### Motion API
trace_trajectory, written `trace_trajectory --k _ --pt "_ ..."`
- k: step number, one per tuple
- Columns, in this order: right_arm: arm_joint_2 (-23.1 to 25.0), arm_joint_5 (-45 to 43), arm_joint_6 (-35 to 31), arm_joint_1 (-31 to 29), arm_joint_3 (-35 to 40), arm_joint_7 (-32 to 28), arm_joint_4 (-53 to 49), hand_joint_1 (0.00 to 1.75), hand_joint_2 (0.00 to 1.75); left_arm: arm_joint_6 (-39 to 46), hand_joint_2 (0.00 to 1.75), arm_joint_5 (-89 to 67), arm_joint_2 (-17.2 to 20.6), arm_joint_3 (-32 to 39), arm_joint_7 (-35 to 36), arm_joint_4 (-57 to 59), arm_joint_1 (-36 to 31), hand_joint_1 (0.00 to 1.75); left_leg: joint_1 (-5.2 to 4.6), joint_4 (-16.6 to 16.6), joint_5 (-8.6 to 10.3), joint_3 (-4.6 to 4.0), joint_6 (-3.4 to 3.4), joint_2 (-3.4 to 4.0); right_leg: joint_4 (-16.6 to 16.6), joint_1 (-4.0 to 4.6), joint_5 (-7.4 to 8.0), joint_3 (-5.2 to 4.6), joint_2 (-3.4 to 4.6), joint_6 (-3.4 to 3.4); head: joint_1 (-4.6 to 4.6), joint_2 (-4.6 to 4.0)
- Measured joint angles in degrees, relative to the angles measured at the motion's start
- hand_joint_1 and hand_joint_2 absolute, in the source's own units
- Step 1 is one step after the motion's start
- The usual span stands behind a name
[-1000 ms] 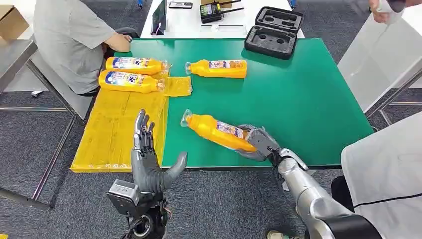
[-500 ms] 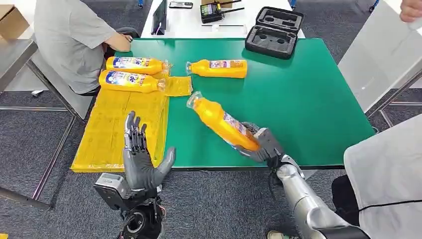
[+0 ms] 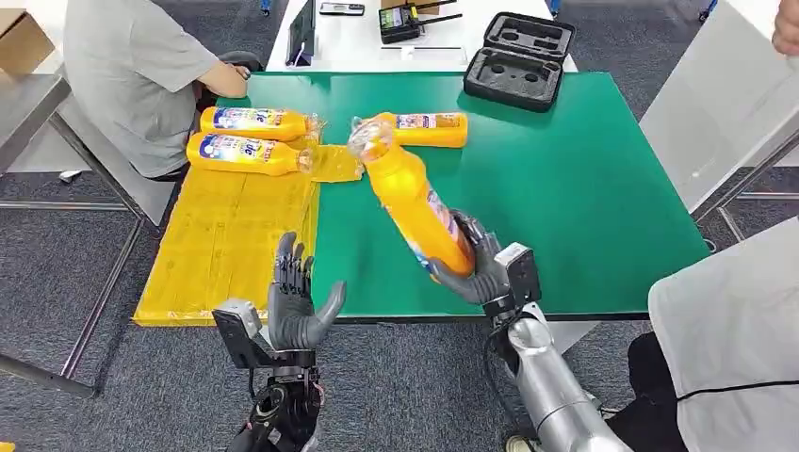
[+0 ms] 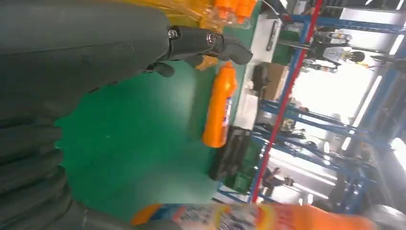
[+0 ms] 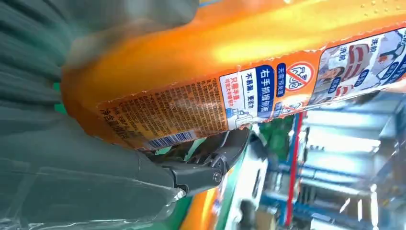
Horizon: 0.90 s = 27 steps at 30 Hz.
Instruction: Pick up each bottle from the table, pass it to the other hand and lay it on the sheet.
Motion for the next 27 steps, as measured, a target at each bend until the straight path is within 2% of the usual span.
trace_trajectory --k 16,22,23,27 --pt "0.13 -0.26 0.33 0.67 5.0 0.0 -2.36 1.75 1.75 -4.06 1.75 -1.82 -0.31 1.27 -0.09 3.65 -0.67 0.0 0.0 0.0 0.0 -0.01 0.0 0.01 0.0 0.0 0.0 0.0 0.0 0.0 -0.02 0.0" --pt "0.42 0.15 -1.16 0.53 6.42 0.0 -1.57 1.75 1.75 -1.84 1.75 0.15 -0.66 1.46 -0.11 8.22 -2.01 0.0 0.0 0.0 0.0 -0.01 0.0 -0.01 0.0 0.0 0.0 0.0 -0.01 0.0 -0.02 0.0" --pt "0.44 0.11 -1.18 0.51 6.53 0.0 -1.44 1.75 1.75 -2.13 0.0 1.15 -0.72 1.49 -0.04 8.95 -2.28 0.0 0.0 0.0 0.0 -0.01 0.0 -0.02 0.0 0.0 0.0 0.0 -0.01 0.0 0.0 0.0" --pt "0.39 -0.5 -1.2 0.53 7.01 0.0 -1.26 1.75 1.75 -6.58 0.0 8.42 -0.92 1.53 2.47 12.5 -3.3 0.0 -0.01 0.0 0.0 -0.01 0.0 0.01 0.0 -0.01 0.0 -0.01 0.01 0.0 -0.02 0.0"
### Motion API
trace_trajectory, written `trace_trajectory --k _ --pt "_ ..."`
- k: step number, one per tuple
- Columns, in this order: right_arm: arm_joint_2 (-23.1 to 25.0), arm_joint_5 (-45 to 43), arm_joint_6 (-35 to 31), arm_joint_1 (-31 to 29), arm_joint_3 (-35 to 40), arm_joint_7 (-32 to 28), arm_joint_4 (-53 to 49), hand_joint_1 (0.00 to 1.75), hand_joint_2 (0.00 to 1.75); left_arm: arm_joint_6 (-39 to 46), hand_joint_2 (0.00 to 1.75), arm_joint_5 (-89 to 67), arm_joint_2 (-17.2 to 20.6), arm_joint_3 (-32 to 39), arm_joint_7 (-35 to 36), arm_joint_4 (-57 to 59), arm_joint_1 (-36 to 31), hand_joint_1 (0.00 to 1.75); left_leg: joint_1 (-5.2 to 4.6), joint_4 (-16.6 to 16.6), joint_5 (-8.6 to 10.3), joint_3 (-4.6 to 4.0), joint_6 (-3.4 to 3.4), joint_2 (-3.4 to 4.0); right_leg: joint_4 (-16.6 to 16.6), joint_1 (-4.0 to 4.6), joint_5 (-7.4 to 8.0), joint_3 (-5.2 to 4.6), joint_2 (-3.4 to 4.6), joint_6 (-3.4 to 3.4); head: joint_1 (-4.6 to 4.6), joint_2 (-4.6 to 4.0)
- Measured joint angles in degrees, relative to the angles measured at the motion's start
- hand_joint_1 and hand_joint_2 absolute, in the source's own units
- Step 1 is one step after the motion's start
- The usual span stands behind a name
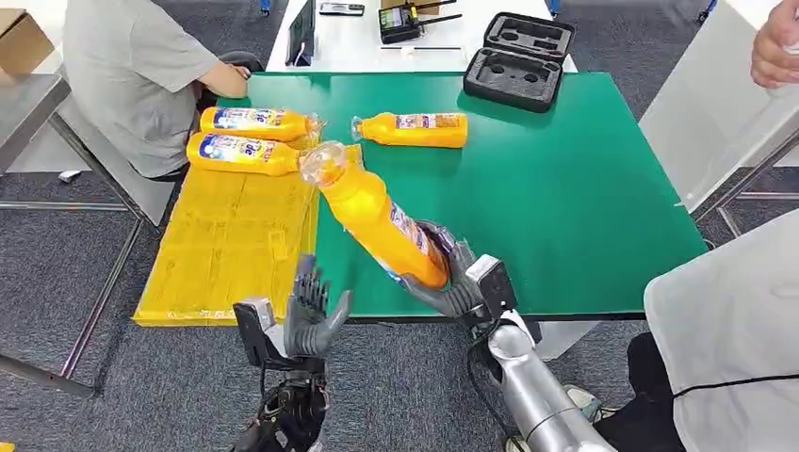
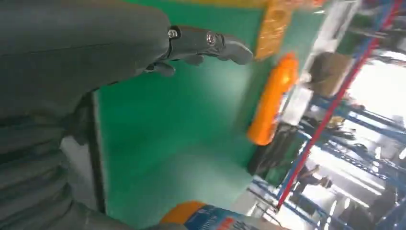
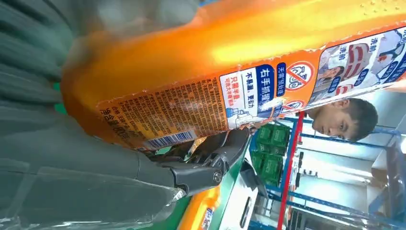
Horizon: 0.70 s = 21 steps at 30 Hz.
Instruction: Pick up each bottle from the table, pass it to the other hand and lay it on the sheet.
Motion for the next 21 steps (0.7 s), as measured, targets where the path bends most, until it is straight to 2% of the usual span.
trace_trajectory --k 12,13,21 --pt "-0.13 -0.24 -0.63 0.45 0.44 0.0 0.04 1.75 1.75 3.09 0.0 -1.14 -0.02 -2.69 -2.3 -0.53 -0.4 0.0 0.01 0.0 0.0 -0.04 0.0 -0.01 0.0 0.01 0.0 -0.02 -0.01 0.0 0.0 0.0" --pt "-0.13 -0.24 -0.66 0.56 0.46 0.0 0.04 1.75 1.75 3.28 1.75 -1.29 -0.02 -2.93 -2.34 -1.34 -0.38 0.0 0.01 0.0 0.0 -0.04 0.0 -0.02 0.0 0.0 0.0 -0.01 -0.01 0.0 0.0 0.0" --pt "-0.09 -0.26 -0.72 1.01 0.7 0.0 0.04 1.75 1.75 -1.64 1.75 5.18 0.04 -4.0 -0.85 -1.64 -0.49 0.0 0.0 0.0 0.0 -0.05 0.0 -0.03 0.0 0.0 0.0 -0.01 -0.02 0.0 0.0 0.0"
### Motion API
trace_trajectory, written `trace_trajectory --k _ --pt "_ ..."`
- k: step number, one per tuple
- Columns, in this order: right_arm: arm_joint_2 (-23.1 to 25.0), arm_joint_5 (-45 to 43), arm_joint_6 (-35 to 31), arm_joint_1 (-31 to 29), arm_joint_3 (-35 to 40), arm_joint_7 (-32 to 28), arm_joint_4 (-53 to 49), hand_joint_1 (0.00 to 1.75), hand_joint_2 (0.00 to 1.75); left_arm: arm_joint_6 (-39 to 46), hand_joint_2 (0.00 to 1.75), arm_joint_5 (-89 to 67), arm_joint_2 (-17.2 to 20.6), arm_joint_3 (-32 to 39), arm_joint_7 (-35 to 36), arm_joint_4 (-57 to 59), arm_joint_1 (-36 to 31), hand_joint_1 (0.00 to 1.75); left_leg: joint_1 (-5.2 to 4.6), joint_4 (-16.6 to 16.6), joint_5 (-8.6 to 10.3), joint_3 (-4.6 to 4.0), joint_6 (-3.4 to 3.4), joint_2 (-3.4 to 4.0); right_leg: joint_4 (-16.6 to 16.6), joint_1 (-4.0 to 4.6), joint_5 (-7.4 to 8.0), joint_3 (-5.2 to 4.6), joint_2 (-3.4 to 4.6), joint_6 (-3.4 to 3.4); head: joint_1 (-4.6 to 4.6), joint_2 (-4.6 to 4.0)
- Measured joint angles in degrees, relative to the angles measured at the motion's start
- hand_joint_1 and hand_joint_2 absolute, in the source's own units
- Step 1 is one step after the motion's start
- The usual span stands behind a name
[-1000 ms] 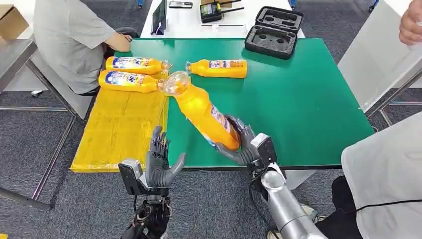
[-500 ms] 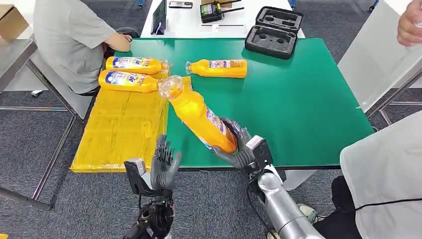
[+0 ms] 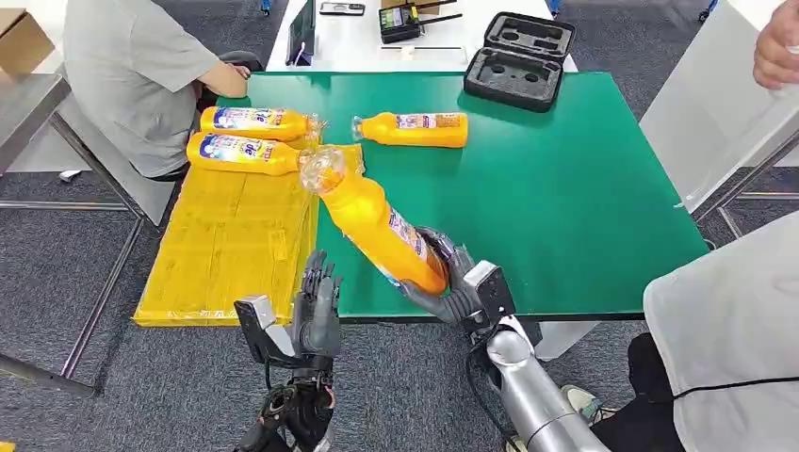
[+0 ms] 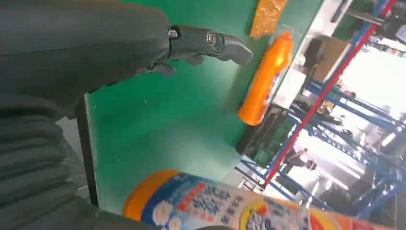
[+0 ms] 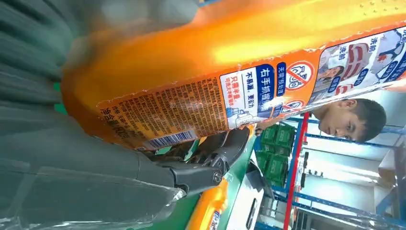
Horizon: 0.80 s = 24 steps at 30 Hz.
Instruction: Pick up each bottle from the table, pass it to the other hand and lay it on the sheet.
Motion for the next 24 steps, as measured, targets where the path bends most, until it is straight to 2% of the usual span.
trace_trajectory --k 24 --pt "0.0 0.0 0.02 0.08 0.04 0.0 0.0 1.75 1.75 1.08 1.75 -2.06 0.52 -4.16 -0.07 -0.26 -0.11 0.0 0.0 0.0 0.0 -0.01 0.0 0.0 0.0 0.0 0.0 -0.01 0.0 0.0 0.02 0.0"
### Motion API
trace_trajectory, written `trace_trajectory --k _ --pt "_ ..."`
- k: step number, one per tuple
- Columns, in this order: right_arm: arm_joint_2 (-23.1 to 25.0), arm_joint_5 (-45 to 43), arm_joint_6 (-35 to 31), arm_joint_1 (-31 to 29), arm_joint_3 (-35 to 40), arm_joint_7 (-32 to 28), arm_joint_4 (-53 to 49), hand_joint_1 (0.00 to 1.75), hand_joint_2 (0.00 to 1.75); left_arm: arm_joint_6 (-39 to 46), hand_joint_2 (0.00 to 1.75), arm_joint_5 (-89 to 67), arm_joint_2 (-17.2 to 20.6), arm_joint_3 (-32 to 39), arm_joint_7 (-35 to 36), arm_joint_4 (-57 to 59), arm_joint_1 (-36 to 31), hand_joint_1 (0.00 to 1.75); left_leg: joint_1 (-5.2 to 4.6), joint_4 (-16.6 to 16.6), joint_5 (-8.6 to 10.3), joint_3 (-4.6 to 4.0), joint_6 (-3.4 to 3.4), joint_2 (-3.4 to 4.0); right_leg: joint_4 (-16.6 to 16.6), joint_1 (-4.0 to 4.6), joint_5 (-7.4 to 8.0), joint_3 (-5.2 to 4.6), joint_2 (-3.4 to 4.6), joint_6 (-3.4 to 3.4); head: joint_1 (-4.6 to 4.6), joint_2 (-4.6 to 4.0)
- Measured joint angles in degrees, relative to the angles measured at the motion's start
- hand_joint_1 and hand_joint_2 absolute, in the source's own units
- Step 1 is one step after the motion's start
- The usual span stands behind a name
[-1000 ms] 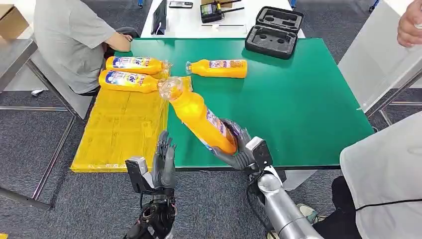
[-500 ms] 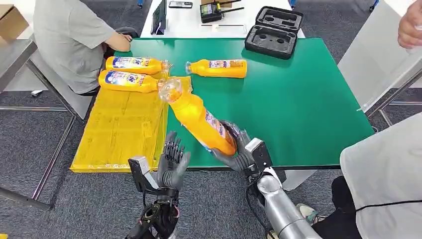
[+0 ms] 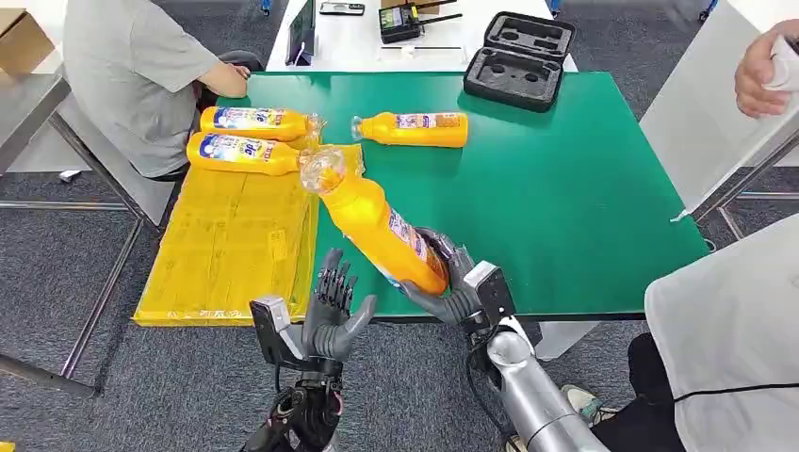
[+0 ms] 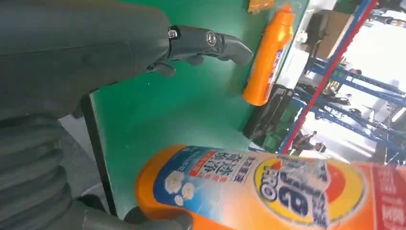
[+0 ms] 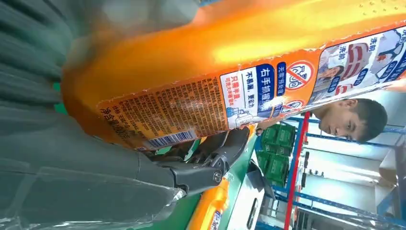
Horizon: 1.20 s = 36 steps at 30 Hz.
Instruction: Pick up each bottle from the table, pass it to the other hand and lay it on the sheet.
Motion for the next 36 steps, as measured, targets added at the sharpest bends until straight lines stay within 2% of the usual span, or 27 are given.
trace_trajectory --k 9,23,28,36 --pt "-0.04 0.11 -0.13 0.23 0.0 0.0 0.28 1.75 1.75 4.48 1.75 -3.38 0.26 -1.02 -1.53 -1.96 0.74 0.0 0.0 0.0 0.0 0.0 0.0 0.0 0.0 0.0 0.0 0.0 0.0 0.0 -0.02 0.0" --pt "0.65 1.46 -0.77 -0.16 1.53 0.0 5.2 1.75 1.75 0.0 1.75 -4.66 0.66 -1.44 -1.68 -10.77 1.71 0.0 0.0 0.0 0.0 -0.01 0.0 0.0 0.01 0.0 0.0 -0.01 0.0 0.0 -0.02 0.0" --pt "1.57 1.68 -0.46 -1.89 2.84 0.0 7.7 1.75 1.75 -2.82 1.75 -1.96 0.66 -1.46 -1.68 -11.58 1.69 0.0 0.01 0.0 0.01 0.0 0.0 0.0 0.01 0.01 0.0 0.0 0.0 0.0 -0.02 0.0" --pt "1.95 1.81 -0.46 -2.79 3.39 -0.02 9.4 1.75 1.75 -2.91 1.75 -1.46 0.66 -1.44 -1.68 -11.72 1.69 0.0 0.0 0.0 0.0 -0.01 0.0 -0.01 0.0 0.0 0.0 0.0 0.0 0.0 0.0 0.0"
